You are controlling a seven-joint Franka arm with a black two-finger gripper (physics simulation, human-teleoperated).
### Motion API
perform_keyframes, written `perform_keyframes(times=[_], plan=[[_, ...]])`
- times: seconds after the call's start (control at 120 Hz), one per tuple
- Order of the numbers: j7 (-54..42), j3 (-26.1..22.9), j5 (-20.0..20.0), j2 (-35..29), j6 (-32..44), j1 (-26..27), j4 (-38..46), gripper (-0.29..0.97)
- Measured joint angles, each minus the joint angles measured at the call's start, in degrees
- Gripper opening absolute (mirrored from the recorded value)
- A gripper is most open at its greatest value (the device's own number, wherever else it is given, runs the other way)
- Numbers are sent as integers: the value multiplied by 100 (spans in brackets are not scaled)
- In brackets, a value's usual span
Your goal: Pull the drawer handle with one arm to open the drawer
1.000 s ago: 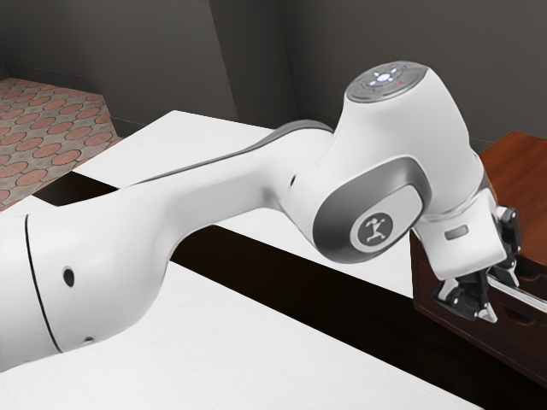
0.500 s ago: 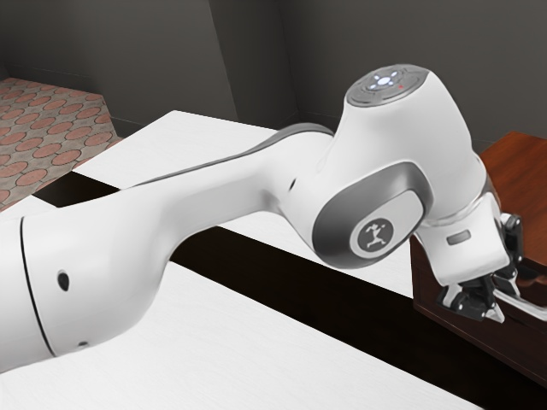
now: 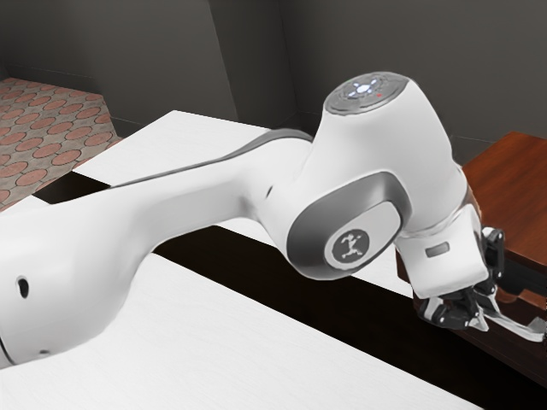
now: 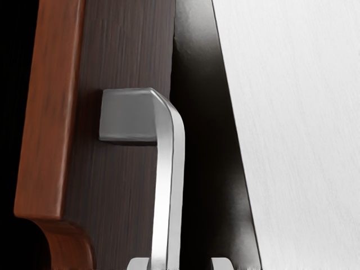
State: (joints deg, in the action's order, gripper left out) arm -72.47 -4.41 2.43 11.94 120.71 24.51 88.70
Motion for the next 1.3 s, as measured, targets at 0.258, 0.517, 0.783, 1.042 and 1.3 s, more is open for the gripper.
perform_keyframes(times=[0.258,0.517,0.783,1.042,1.3], plan=[[34,0,2,-319,89,0,397,3],[89,-6,2,-432,147,78,631,3],[153,-10,1,-661,262,98,976,2],[215,-10,4,-926,362,111,1296,1],[285,-29,4,-1216,462,128,1663,1]])
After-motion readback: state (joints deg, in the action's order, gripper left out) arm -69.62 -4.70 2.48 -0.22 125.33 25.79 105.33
